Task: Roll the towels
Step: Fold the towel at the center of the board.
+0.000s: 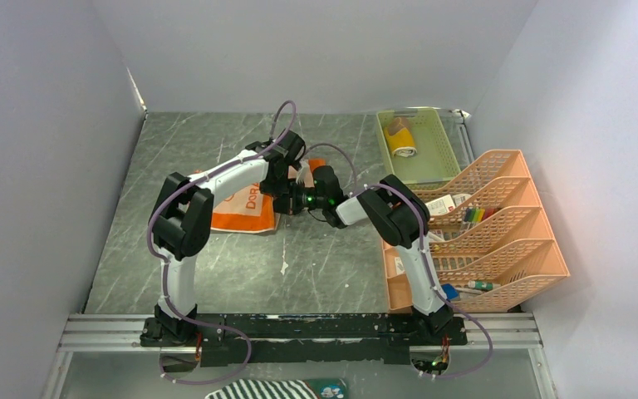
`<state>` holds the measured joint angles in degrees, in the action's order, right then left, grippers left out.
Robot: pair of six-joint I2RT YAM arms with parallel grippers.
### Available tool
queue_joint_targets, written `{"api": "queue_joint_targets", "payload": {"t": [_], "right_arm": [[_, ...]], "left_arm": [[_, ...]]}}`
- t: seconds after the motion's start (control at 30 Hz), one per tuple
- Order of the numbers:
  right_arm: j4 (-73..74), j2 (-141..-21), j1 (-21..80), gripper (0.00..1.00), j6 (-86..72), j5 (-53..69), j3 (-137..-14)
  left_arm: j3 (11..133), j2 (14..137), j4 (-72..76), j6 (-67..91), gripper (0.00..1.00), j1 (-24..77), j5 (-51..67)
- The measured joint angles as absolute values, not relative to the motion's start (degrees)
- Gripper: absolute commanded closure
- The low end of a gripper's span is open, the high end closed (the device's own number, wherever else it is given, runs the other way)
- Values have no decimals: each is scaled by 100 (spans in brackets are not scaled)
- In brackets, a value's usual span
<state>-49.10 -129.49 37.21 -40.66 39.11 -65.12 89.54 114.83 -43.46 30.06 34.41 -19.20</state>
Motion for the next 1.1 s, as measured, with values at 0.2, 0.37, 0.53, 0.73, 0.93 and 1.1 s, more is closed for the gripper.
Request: {"api": "queue_joint_targets", "payload": {"t": [0.2,0.37,0.53,0.73,0.93,1.1], "right_arm": [[-5026,-13026,3721,100,-4167,3894,-6493],[-5078,-13034,3721,100,-4248,3758,-6423],[-5103,-13058,3721,100,-4311,3621,-6429],[-5085,-13144,3726,100,-4388,3581,-6528],[-5074,-13144,3734,100,-4416,3531,-6556],[-5076,-13139,3734,100,-4416,3527,-6508]], "left_arm": [[8954,11476,-4355,3030,93,3433,-1903],[8954,11441,-4386,3028,93,3420,-1890],[8941,11340,-4383,3028,93,3371,-1846],[8720,11251,-4259,3046,93,3341,-1750],[8597,11251,-4088,3094,93,3341,-1643],[8514,11251,-3903,3157,93,3341,-1557]]}}
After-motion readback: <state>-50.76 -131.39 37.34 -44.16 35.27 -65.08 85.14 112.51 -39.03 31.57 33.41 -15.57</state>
